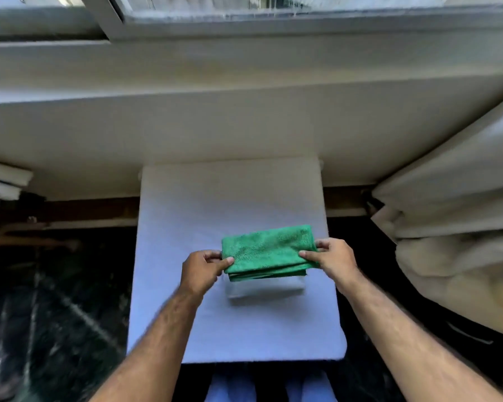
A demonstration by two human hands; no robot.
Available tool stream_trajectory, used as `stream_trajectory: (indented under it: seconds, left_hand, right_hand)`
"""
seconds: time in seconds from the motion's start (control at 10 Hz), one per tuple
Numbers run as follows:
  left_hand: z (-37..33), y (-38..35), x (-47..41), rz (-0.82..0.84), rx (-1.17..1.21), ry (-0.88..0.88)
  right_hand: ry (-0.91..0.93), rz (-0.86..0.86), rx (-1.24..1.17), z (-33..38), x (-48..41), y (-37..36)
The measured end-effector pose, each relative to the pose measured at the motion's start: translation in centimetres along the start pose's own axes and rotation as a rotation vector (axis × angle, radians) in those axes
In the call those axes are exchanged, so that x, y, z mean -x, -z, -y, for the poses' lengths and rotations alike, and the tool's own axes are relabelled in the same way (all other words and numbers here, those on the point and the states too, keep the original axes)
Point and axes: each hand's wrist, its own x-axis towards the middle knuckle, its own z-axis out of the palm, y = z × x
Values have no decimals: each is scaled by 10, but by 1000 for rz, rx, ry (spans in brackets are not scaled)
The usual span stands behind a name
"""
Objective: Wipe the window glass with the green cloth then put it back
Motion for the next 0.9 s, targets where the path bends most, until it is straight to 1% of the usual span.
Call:
stream_trajectory:
  seconds: [0.1,0.3,0.4,0.5,0.6,0.7,0.9]
  left_hand:
    - [30,-19,-27,-27,-96,16]
    - [67,-43,-49,-48,-258,16]
    - [80,-54,-54,-73,-379,23]
    - [88,-61,-51,-112,-574,-9]
    - [91,-64,-48,-136,-686,-80]
    - [85,-62,-44,-132,-751,-166]
    - [40,-38,-23,-174,-868,-556]
  right_hand:
    - [-12,-49,91,-33,-19,-24]
    - [1,-60,324,-73,-40,-51]
    - [7,-72,482,-86,-46,-60]
    - [48,-122,695,-89,-46,-68]
    - [99,-143,860,-88,-43,-71]
    - [247,-146,972,-79,-41,-63]
    - [624,-120,1136,-25,-27,-28]
